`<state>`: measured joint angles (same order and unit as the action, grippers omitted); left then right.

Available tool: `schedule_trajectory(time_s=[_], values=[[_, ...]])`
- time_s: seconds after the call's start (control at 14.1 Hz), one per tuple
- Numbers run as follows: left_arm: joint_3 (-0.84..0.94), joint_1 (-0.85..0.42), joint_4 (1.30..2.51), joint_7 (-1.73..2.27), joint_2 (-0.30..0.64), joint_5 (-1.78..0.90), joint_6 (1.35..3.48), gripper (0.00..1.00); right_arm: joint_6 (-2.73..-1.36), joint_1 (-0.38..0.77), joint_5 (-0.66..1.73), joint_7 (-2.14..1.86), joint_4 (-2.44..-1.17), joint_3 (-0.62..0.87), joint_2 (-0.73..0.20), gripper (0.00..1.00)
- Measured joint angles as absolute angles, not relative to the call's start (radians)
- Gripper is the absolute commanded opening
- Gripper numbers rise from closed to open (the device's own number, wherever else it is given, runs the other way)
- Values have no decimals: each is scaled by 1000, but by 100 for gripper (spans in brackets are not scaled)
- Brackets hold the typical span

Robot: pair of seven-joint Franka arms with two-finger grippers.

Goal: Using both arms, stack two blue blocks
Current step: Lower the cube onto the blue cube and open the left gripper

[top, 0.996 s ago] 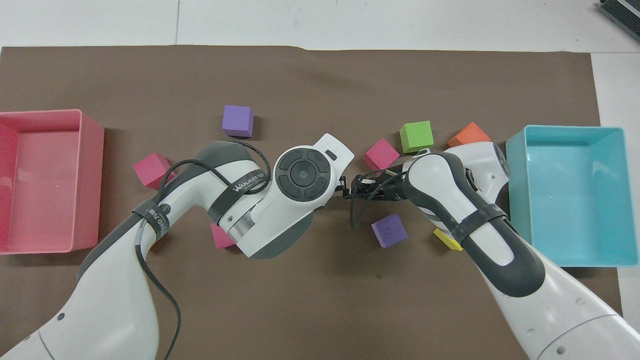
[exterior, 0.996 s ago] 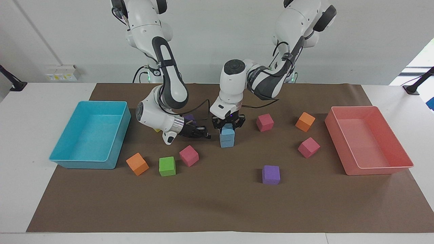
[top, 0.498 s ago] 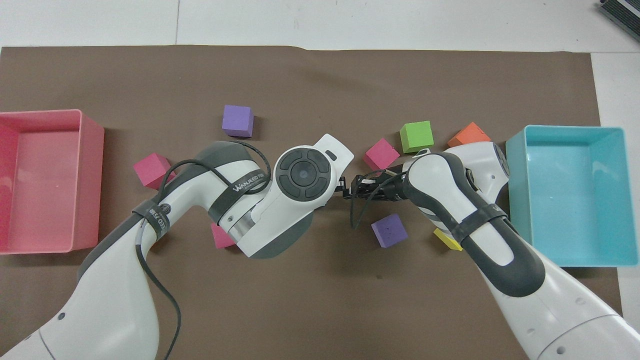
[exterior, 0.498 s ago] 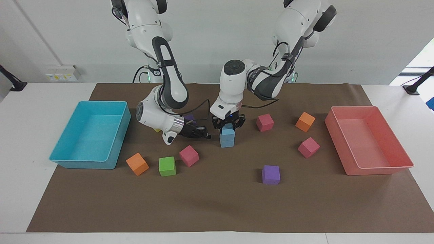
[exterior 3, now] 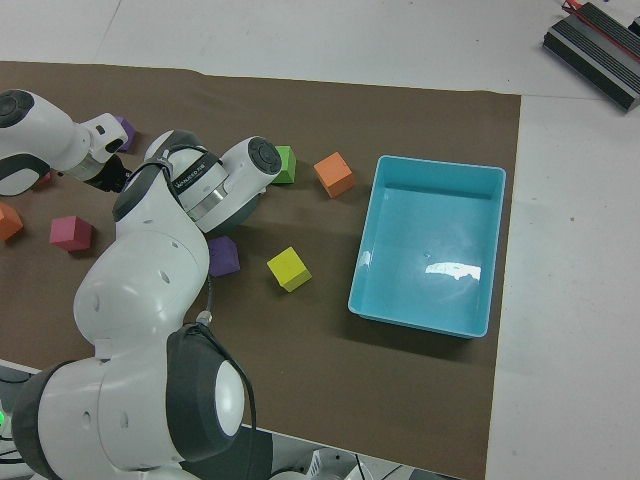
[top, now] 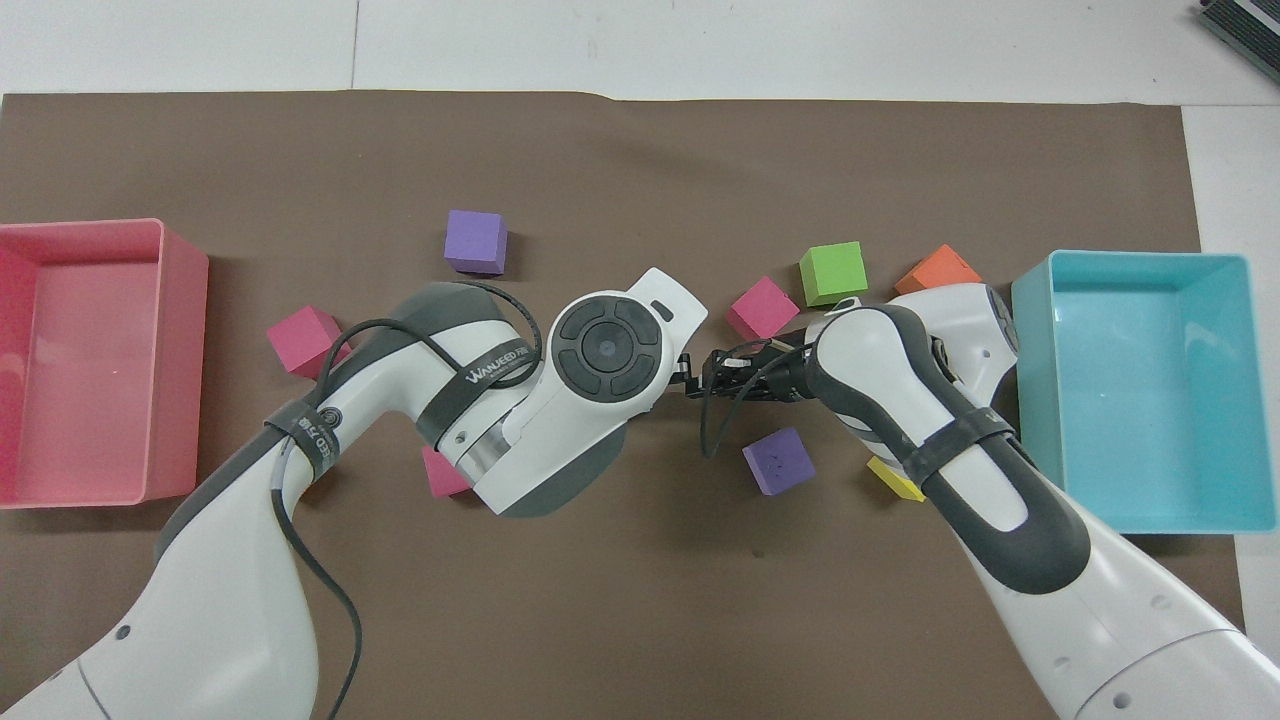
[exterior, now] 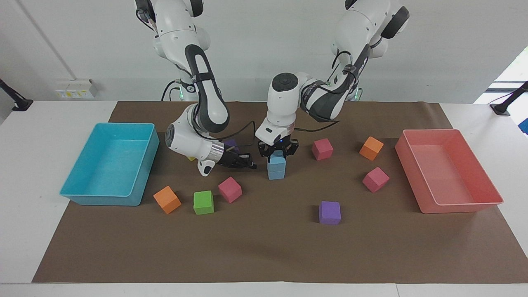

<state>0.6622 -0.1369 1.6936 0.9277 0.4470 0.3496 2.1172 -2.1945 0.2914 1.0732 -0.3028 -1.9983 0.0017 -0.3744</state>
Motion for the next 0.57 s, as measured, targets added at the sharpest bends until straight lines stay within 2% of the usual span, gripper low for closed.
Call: schedule_trajectory(time_s=[0.28,0.36,0.43,0.5,0.57], values=[[662,-137,1694,928,447,350,2116,2,-2195,291,1073,-303,-1998,2,-374,0],[662,-137,1694,928,447,350,2116,18,-2195,291,1073,-303,-1998,2,-374,0],[662,-137,1694,928,447,350,2116,41,-2195,291,1073,-303,-1998,2,-374,0],[662,-137,1694,928,447,350,2116,66,-2195,291,1073,-303,-1998,2,-374,0],[662,-137,1694,928,447,350,2115,97,-2195,291,1073,-303,-1998,2,-374,0]])
